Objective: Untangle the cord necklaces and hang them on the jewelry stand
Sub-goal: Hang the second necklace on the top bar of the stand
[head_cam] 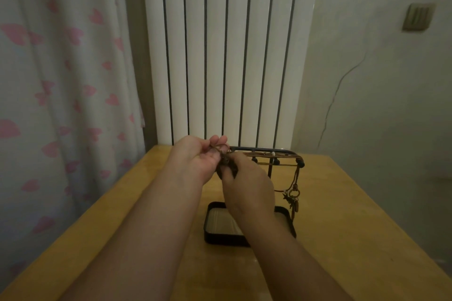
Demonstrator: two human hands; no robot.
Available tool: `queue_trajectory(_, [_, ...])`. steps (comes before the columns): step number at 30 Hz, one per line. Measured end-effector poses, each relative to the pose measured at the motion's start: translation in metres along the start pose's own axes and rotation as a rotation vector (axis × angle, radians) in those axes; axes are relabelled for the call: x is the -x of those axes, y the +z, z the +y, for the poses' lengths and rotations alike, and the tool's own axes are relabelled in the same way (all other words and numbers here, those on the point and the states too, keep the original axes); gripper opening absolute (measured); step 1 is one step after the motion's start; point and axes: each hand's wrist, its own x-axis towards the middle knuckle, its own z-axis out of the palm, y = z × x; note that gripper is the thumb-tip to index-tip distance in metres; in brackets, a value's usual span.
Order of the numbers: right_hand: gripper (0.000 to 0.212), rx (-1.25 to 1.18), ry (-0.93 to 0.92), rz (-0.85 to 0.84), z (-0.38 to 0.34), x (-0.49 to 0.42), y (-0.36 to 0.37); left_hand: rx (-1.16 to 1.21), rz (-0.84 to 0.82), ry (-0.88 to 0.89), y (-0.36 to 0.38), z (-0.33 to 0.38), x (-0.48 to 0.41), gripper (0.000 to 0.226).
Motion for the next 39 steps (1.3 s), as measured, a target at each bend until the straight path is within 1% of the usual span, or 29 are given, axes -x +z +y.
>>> queue_trajectory(4, [0.006, -0.192, 0.043, -0.044, 0.001, -0.004, -0.005, -0.064, -0.014, 0.013, -0.003, 0.0, 0.003, 0.018])
queue_trajectory(6, [0.006, -0.232, 0.053, -0.08, 0.002, -0.008, -0.01, -0.148, -0.011, 0.034, -0.003, 0.001, 0.004, 0.015])
queue_trajectory(9, [0.016, -0.209, 0.044, -0.072, 0.004, -0.016, -0.022, -0.345, 0.033, 0.104, -0.003, 0.002, 0.004, 0.01])
queue_trajectory(11, [0.025, -0.146, 0.017, -0.04, 0.006, -0.022, -0.032, -0.445, 0.032, 0.164, -0.005, 0.002, 0.005, 0.021])
queue_trajectory(13, [0.029, -0.067, -0.006, -0.001, 0.008, -0.028, -0.042, -0.507, 0.002, 0.175, -0.007, 0.0, 0.009, 0.025])
queue_trajectory(15, [0.032, 0.01, -0.01, 0.017, 0.01, -0.035, -0.049, -0.622, -0.014, 0.211, -0.011, -0.002, 0.011, 0.027])
queue_trajectory(22, [0.032, 0.227, -0.049, -0.069, 0.019, -0.049, -0.074, -1.263, -0.004, 0.578, -0.021, -0.009, 0.002, 0.028])
queue_trajectory(25, [0.031, 0.292, -0.064, -0.085, 0.022, -0.051, -0.081, -1.46, 0.061, 0.756, -0.026, -0.011, -0.005, 0.023])
queue_trajectory(27, [0.029, 0.301, -0.071, -0.084, 0.024, -0.053, -0.085, -1.602, 0.129, 0.881, -0.029, -0.012, -0.009, 0.022])
queue_trajectory(28, [0.029, 0.296, -0.069, -0.088, 0.025, -0.054, -0.086, -1.647, 0.137, 0.926, -0.031, -0.013, -0.011, 0.022])
queue_trajectory(30, [0.032, 0.284, -0.06, -0.095, 0.027, -0.055, -0.088, -1.684, 0.072, 0.948, -0.033, -0.013, -0.012, 0.023])
queue_trajectory(32, [0.035, 0.278, -0.049, -0.086, 0.029, -0.056, -0.09, -1.68, 0.014, 0.916, -0.035, -0.014, -0.012, 0.024])
queue_trajectory(36, [0.025, 0.221, -0.05, -0.047, 0.035, -0.057, -0.092, -1.629, 0.019, 0.891, -0.04, -0.016, -0.017, 0.024])
queue_trajectory(39, [0.023, 0.145, -0.042, -0.023, 0.039, -0.059, -0.09, -1.615, 0.028, 0.875, -0.041, -0.017, -0.021, 0.023])
